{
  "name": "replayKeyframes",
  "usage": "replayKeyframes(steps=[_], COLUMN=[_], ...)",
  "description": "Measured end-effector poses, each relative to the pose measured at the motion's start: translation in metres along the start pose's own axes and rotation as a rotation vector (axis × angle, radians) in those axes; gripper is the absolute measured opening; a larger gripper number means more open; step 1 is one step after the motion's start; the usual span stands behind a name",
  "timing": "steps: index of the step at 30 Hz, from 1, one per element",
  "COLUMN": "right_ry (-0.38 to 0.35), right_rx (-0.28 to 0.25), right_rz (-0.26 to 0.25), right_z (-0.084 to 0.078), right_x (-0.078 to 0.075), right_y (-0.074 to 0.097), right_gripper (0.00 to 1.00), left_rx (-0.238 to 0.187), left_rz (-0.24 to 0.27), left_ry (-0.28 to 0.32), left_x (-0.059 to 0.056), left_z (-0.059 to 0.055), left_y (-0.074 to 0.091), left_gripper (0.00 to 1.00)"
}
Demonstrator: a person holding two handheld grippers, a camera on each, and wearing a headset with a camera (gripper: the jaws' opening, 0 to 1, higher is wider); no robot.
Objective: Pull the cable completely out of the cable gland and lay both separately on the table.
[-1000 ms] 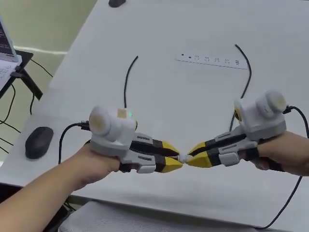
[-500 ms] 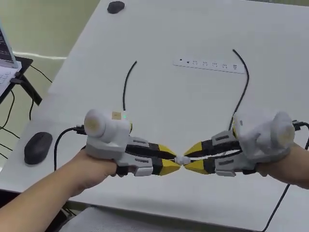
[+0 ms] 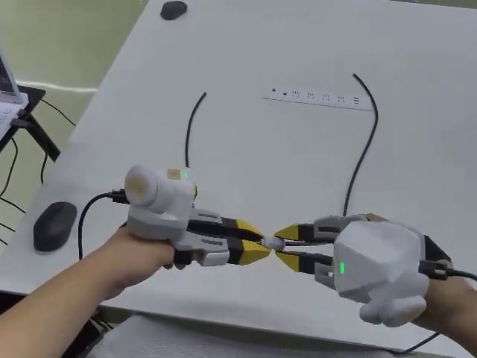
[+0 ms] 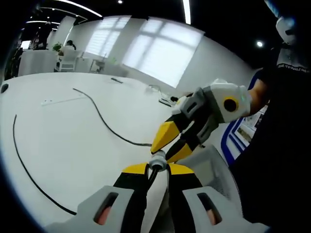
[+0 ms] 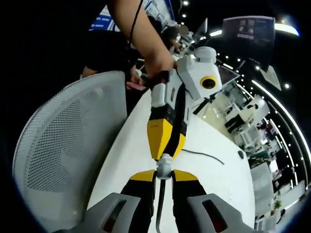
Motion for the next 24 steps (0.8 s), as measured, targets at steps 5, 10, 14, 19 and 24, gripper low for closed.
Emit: replayKeyframes(steps=[5,10,14,19,24], right_ry=[-0.039,-0.065,-0.102,-0.250,-0.385], right_rx=[-0.011,-0.017,-0.021,-0.041,-0.046], right_rz=[-0.006,0.006,0.014,0.000,-0.053], right_z=[-0.001,-0.002,-0.004,-0.006,-0.011], right_x=[-0.001,-0.002,-0.003,-0.006,-0.010], right_y=[0.001,0.001,0.002,0.004,0.011], right_gripper=[0.08,0.08,0.08,0.12,0.14], left_rx=[-0.005,-0.012,-0.009,-0.017,-0.022], left_rz=[0.001,0.000,-0.001,0.001,0.016], left_ry=[0.005,0.003,-0.009,-0.036,-0.087], left_x=[0.000,-0.001,-0.001,-0.001,0.002], left_z=[-0.002,-0.003,-0.002,0.004,0.009], left_y=[0.002,0.001,-0.001,0.000,0.002], left_gripper=[0.15,0.14,0.15,0.15,0.15])
Point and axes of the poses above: the centre of the closed fingertips' face, and the gripper's own axes: y roughly backward along the fingers, x roughly to its left, z roughly out of its top, the point moved 8 cm from there along y, roughly backward along the fingers, and after that the axes turned 10 degrees about y, right-handed, at the moved point
